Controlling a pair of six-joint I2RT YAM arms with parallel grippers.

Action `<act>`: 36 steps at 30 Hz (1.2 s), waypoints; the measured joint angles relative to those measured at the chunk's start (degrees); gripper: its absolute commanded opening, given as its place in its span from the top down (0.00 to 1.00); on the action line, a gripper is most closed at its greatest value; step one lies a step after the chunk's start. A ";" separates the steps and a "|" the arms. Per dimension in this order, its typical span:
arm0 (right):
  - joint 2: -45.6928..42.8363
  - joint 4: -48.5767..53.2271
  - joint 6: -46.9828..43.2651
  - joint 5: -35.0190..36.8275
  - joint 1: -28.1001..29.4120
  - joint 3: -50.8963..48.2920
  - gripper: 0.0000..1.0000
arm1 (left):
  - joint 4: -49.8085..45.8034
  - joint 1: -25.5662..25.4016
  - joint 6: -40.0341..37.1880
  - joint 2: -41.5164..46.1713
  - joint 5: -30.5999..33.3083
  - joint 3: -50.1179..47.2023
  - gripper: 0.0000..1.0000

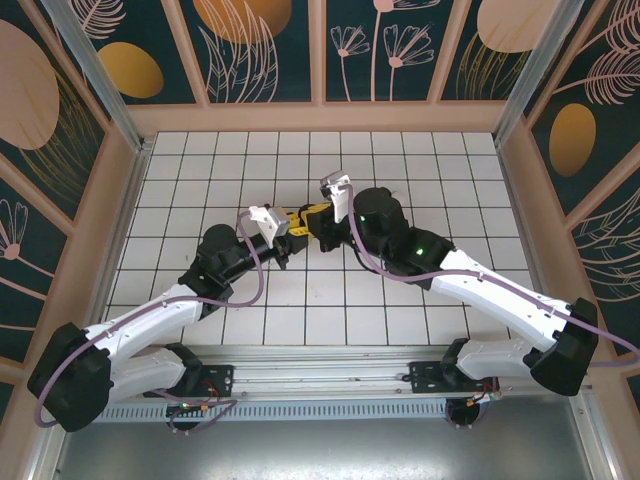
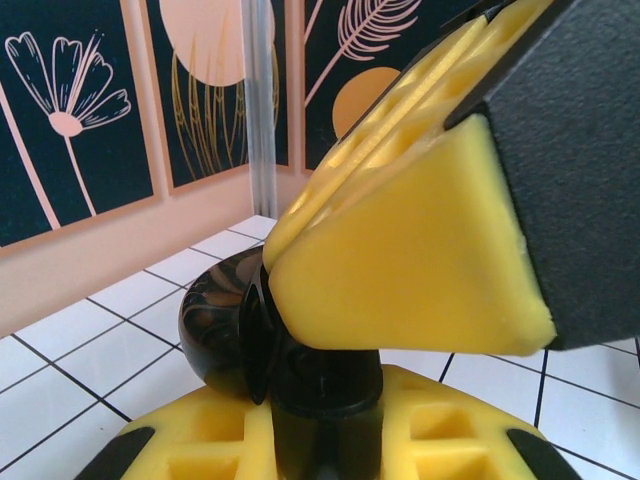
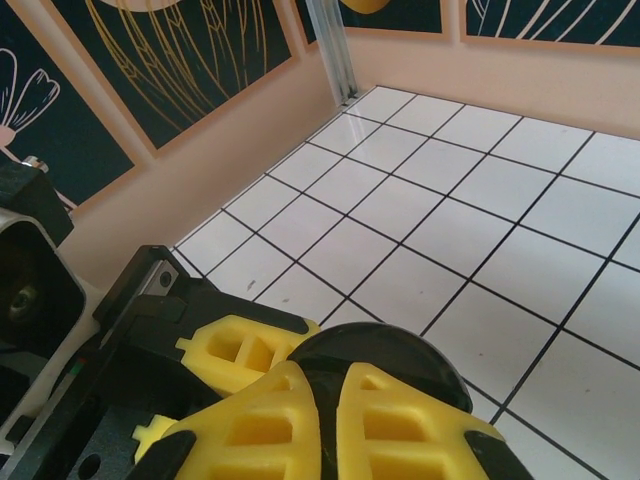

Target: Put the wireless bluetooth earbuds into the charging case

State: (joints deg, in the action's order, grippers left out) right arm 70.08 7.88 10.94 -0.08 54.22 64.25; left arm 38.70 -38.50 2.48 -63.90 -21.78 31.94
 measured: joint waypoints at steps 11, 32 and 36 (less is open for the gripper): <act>0.24 0.26 1.44 0.02 0.26 0.66 0.73 | 0.13 -0.09 0.42 0.00 0.28 0.00 1.00; 2.58 6.23 3.21 -0.90 0.22 11.54 0.61 | 1.22 -0.09 0.61 0.00 -0.87 0.00 1.00; 2.58 6.84 4.09 -3.87 -0.83 13.49 0.59 | 1.14 -0.09 0.55 0.00 -2.45 0.00 1.00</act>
State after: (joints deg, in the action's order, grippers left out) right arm 72.66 14.72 15.03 -3.95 53.39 77.73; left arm 39.83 -38.59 3.03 -63.90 -24.23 31.94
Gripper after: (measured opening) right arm 0.402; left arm 0.182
